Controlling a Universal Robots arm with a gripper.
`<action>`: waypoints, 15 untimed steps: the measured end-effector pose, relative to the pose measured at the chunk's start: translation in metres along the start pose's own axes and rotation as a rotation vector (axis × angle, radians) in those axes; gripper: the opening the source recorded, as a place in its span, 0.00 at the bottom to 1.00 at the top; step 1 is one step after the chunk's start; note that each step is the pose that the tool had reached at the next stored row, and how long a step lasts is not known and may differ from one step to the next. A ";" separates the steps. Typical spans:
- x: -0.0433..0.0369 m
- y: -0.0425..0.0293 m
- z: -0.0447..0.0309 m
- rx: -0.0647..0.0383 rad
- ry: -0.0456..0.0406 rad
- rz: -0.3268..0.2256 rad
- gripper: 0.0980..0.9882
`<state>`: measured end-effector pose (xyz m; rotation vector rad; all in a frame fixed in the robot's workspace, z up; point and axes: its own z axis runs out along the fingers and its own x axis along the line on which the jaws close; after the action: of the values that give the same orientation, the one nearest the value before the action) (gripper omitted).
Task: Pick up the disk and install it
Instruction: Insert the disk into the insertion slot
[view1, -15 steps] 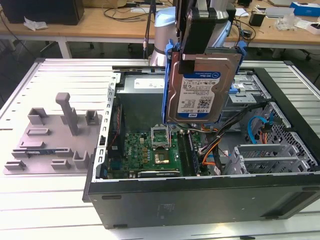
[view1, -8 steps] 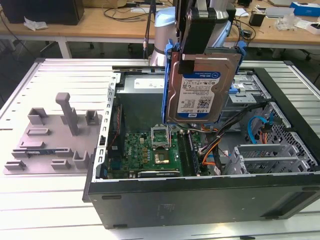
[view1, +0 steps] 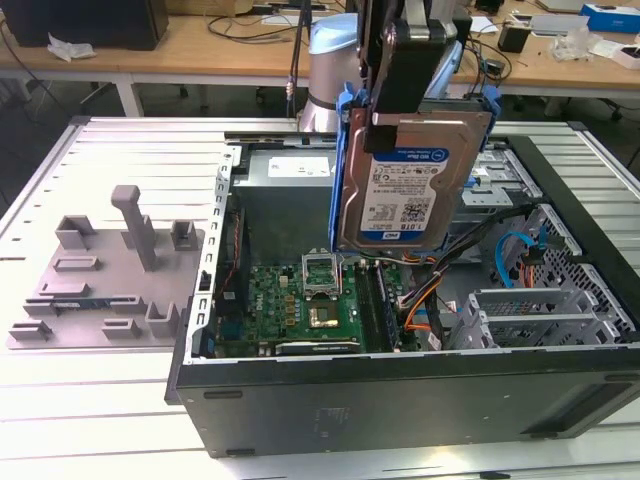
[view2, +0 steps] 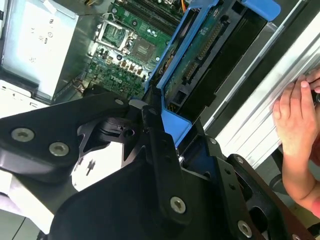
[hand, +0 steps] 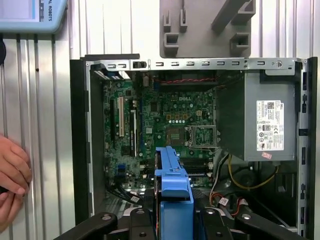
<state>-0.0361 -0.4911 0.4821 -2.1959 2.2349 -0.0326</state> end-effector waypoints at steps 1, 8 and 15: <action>0.0016 -0.0015 0.0000 0.000 0.0000 0.000 0.30; 0.0150 -0.0155 0.0005 0.000 -0.0056 0.000 0.30; 0.0208 -0.0324 0.0011 -0.010 -0.0165 0.000 0.30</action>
<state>-0.0040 -0.5125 0.4819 -2.1929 2.2312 -0.0034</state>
